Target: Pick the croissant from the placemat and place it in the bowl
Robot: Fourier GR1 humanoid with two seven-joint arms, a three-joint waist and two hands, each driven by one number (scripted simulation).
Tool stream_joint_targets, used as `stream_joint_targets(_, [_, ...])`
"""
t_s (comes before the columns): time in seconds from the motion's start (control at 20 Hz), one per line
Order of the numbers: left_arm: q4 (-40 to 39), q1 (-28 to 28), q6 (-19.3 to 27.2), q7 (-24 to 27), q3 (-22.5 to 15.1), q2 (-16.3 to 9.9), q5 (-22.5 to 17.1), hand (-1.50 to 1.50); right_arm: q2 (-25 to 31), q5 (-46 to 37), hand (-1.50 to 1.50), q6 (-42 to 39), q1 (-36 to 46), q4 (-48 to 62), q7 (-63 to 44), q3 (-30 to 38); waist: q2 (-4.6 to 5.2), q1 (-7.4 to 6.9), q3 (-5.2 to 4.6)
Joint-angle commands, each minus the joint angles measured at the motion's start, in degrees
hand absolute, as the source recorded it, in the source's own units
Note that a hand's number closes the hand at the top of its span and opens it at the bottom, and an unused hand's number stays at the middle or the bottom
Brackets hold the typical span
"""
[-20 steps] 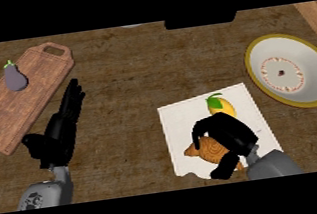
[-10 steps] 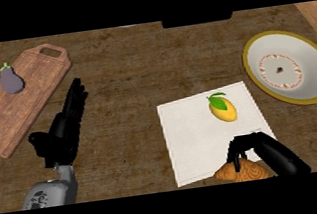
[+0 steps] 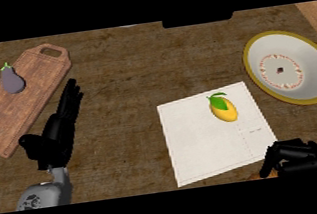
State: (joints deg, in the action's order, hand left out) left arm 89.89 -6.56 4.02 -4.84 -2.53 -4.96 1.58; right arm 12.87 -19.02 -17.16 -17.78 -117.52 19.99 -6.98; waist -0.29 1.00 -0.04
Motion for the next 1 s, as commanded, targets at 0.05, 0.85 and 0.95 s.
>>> stream_joint_targets(0.05, [-1.82,-3.26,0.96,-1.81,1.47,-0.52,0.65,0.00,1.06,2.55,1.50,-0.13,-4.92,-17.95,-7.25,4.20,0.09,0.35,-0.02])
stream_joint_targets(0.85, [-0.24,0.14,-1.29,1.02,0.36,0.15,0.53,0.00,7.71,8.51,1.50,1.21,34.61,-14.05,-52.09,14.10,0.32,-1.53,-0.02])
stream_joint_targets(0.95, [-1.34,-1.72,0.14,-1.42,-0.90,1.74,1.79,0.00,9.25,12.68,1.50,0.06,37.30,-6.06,-48.32,18.91,0.37,-1.33,0.02])
